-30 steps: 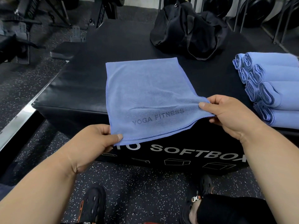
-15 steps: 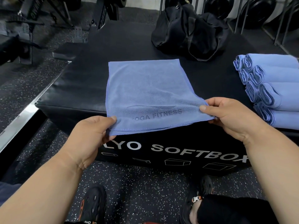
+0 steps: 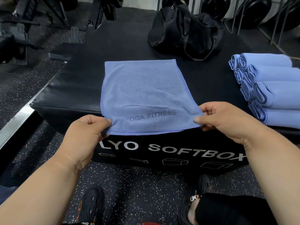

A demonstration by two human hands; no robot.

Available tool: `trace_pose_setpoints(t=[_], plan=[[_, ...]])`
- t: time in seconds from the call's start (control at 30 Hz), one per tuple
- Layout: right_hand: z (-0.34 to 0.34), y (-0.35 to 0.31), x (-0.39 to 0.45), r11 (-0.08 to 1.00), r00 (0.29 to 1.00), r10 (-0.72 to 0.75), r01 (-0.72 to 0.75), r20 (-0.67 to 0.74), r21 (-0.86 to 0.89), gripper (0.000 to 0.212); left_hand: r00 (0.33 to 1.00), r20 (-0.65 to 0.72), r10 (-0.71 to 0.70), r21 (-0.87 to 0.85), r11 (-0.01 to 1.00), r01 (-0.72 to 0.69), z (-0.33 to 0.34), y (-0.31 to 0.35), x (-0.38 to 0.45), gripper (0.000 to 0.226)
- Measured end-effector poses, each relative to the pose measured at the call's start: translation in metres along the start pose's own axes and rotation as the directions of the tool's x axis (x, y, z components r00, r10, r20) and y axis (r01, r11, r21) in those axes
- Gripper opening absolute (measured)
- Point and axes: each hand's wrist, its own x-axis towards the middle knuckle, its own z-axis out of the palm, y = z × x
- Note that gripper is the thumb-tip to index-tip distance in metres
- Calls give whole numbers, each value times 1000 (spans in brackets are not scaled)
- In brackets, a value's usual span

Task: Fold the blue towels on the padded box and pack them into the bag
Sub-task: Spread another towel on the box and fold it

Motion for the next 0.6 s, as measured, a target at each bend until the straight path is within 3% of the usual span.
trace_pose_setpoints(t=[0.13,0.27,0.43,0.6], plan=[[0,2,0,999,996,32,-31,-89,9,5,996,-1,-87,-33,996,87,0,-1,0,22],[0,3,1,996,986,79,-70,-145,62,21,992,-1,-128,-103,986,127,1,0,1,21],[2,1,3,994,978,103,-97,-181,43,25,989,3,-146,-173,974,144,-2,-1,2,6],[4,-1,3,995,975,102,-101,-197,16,27,983,27,-180,-255,950,181,-5,-3,5,24]])
